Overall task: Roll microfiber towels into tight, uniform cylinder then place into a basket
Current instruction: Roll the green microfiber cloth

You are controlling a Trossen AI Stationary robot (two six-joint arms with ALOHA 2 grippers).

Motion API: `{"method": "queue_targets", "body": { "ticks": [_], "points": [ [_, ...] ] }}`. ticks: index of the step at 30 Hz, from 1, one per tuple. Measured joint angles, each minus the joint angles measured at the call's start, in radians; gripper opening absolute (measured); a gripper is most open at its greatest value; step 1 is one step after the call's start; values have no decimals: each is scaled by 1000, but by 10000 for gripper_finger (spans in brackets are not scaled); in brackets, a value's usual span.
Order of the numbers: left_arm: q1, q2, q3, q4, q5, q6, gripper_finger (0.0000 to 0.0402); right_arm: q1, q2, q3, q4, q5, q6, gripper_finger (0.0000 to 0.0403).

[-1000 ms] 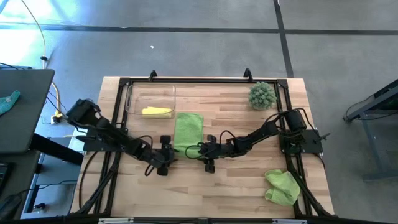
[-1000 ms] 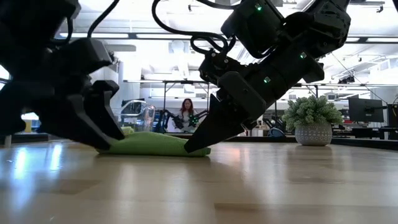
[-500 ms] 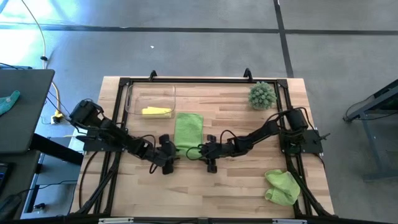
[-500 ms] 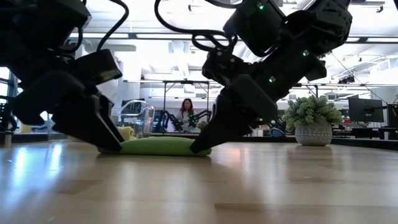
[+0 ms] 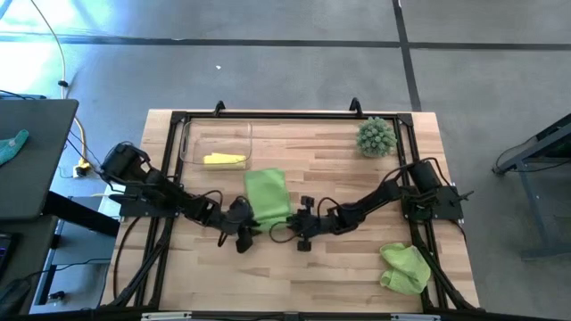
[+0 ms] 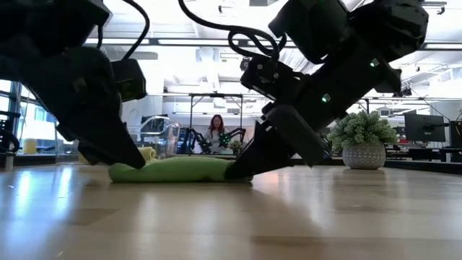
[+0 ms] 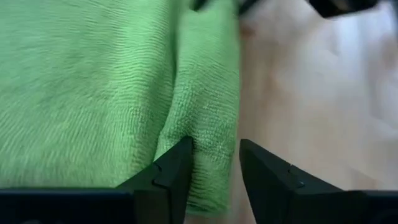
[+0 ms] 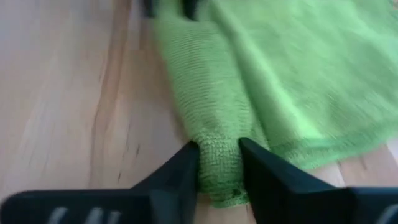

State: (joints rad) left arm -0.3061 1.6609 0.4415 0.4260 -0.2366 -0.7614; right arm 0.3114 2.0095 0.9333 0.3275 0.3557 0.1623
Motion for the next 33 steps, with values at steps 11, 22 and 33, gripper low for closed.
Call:
{"method": "queue_targets", "body": {
  "ticks": [11, 22, 33],
  "points": [
    [-3, -22, -3, 54, 119, 56, 99, -23, -6, 3, 2, -360, 278, 13],
    [-31, -170, -3, 56, 85, 404, 140, -103, -5, 2, -8, -684, 572, 3],
    [-137, -193, -2, 32, -97, 480, 177, -121, -5, 2, -9, -707, 599, 2]
  ]
}}
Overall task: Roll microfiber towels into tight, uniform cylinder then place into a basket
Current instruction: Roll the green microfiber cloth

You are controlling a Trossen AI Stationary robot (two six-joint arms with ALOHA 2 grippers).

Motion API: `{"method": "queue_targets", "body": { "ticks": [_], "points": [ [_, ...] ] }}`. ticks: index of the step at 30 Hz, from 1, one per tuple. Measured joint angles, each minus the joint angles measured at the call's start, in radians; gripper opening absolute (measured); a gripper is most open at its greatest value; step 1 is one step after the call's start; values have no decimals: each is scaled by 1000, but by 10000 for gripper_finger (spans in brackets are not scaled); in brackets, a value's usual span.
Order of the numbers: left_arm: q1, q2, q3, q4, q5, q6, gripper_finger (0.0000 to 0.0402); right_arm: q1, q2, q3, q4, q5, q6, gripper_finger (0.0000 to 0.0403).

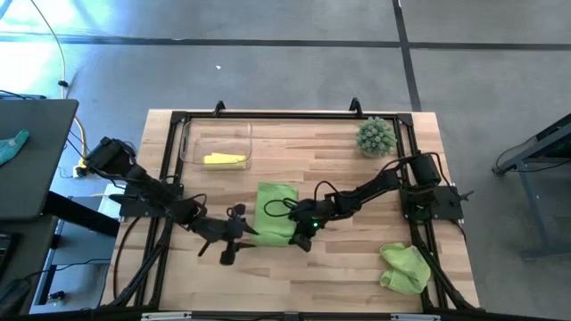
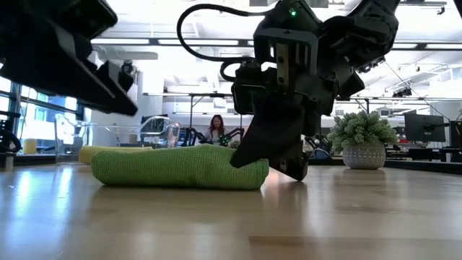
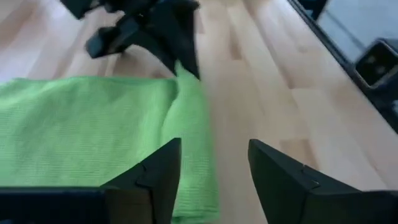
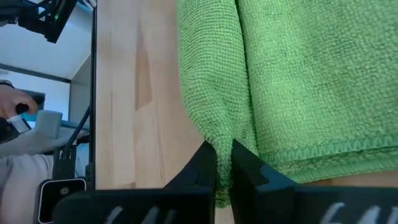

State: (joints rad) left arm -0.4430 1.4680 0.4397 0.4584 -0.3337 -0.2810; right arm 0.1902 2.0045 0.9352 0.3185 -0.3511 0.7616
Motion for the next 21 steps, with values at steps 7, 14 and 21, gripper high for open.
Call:
{"method": "queue_targets", "body": {
  "ticks": [7, 14, 21],
  "points": [
    [-11, 86, 2, 16, -10, -4, 214, 0, 0, -1, 3, 3, 0, 1],
    [-9, 168, 2, 25, -86, 61, 219, 0, 0, -1, 6, 5, 0, 1],
    [-9, 246, 3, 85, -60, 69, 215, 0, 0, -2, 7, 28, -2, 2]
  ]
}}
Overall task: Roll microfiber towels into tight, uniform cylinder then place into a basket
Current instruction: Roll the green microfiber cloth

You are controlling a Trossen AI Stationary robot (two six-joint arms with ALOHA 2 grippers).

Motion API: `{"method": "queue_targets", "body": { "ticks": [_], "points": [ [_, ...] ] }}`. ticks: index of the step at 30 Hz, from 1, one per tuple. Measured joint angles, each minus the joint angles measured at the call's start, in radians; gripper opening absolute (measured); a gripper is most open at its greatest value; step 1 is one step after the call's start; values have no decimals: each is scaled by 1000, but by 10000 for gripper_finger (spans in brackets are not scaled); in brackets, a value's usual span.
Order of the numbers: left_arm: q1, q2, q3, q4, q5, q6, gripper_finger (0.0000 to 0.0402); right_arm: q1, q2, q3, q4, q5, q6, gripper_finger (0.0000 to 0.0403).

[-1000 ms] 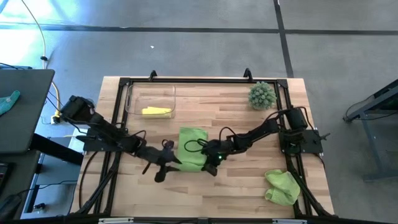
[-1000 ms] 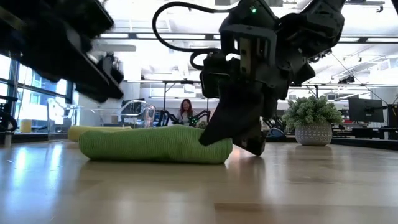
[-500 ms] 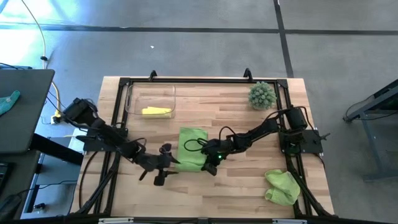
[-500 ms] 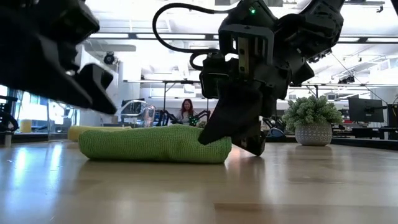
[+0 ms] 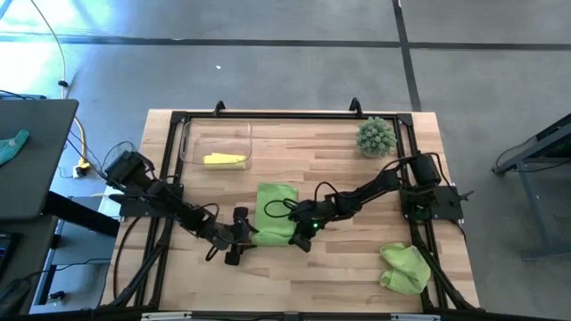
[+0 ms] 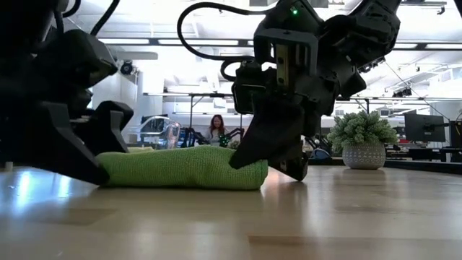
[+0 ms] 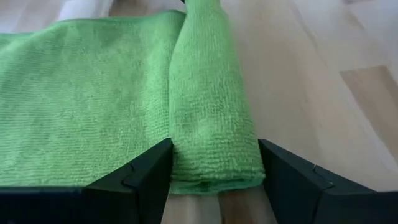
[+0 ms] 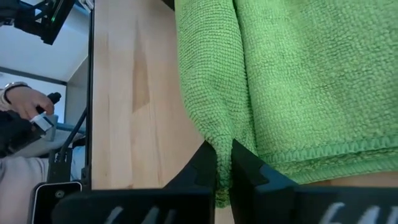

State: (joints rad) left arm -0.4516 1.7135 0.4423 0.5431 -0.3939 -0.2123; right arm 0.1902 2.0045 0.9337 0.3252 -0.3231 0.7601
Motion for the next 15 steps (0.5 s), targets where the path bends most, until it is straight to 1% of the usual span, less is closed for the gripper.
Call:
{"method": "queue_targets", "body": {
  "ticks": [5, 10, 13, 15],
  "points": [
    [-11, 1, 1, -35, -112, 6, 209, 0, 0, 0, 1, 3, 1, 13],
    [-13, -61, 0, -70, -116, -34, 209, 3, 0, 0, 1, 8, 2, 15],
    [-25, -110, 0, -160, -130, -38, 209, 2, 0, 0, 1, 8, 2, 15],
    [-36, -142, 0, -192, -151, -38, 209, 2, 0, 0, 1, 8, 2, 16]
  ]
}}
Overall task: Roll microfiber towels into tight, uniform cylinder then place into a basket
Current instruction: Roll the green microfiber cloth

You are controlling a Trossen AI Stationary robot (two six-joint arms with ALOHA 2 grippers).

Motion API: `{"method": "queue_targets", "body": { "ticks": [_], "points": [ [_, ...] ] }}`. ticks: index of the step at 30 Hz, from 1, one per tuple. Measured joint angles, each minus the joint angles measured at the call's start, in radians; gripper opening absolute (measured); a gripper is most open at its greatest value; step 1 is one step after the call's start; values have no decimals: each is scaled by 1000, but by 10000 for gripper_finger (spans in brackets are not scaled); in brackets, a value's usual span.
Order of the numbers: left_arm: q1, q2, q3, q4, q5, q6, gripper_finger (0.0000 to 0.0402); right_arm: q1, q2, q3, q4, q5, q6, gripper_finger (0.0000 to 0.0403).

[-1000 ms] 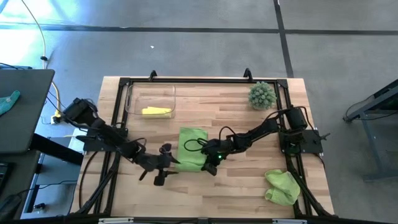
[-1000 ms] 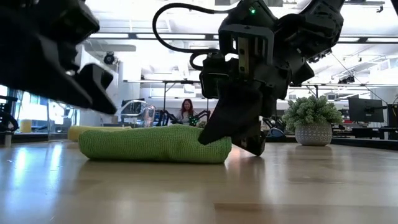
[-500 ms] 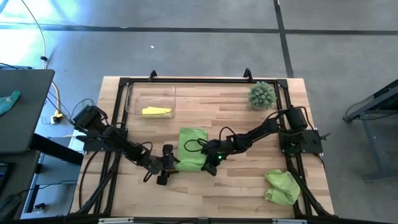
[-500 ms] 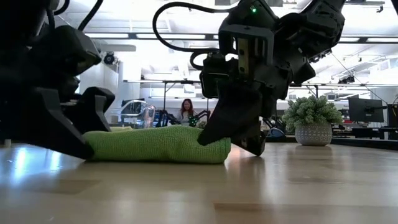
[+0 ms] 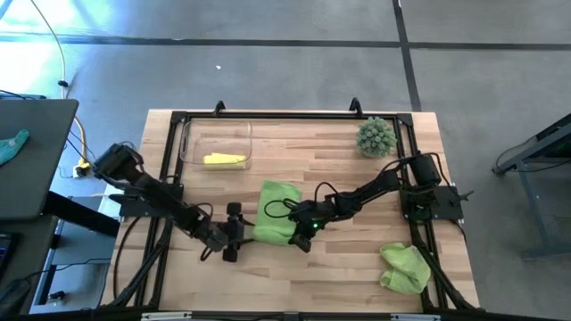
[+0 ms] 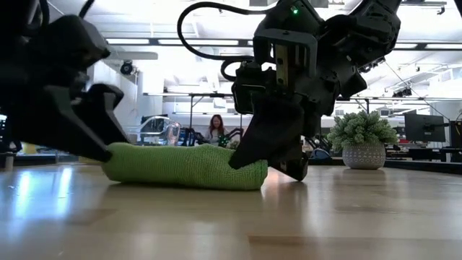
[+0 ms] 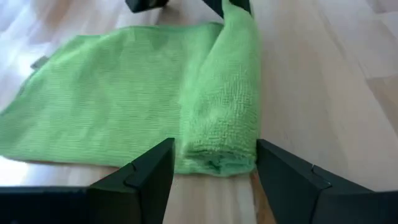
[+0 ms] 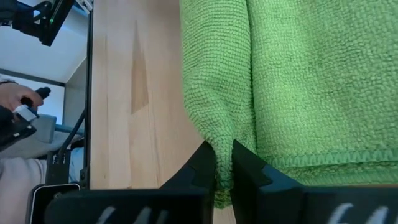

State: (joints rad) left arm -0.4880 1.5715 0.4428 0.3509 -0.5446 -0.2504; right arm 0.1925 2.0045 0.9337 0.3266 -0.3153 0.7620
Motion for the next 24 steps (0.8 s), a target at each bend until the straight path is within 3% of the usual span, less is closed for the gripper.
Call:
{"method": "queue_targets", "body": {
  "ticks": [3, 8, 24],
  "points": [
    [-21, -45, -1, -27, -21, 32, 209, 0, 0, 0, 0, 0, 0, 16],
    [-39, -49, 0, 81, 12, 107, 209, 0, 0, 0, 0, 0, -1, 16],
    [1, 208, 24, 235, 6, 122, 208, 0, 0, 0, 4, 13, -2, 16]
  ]
}}
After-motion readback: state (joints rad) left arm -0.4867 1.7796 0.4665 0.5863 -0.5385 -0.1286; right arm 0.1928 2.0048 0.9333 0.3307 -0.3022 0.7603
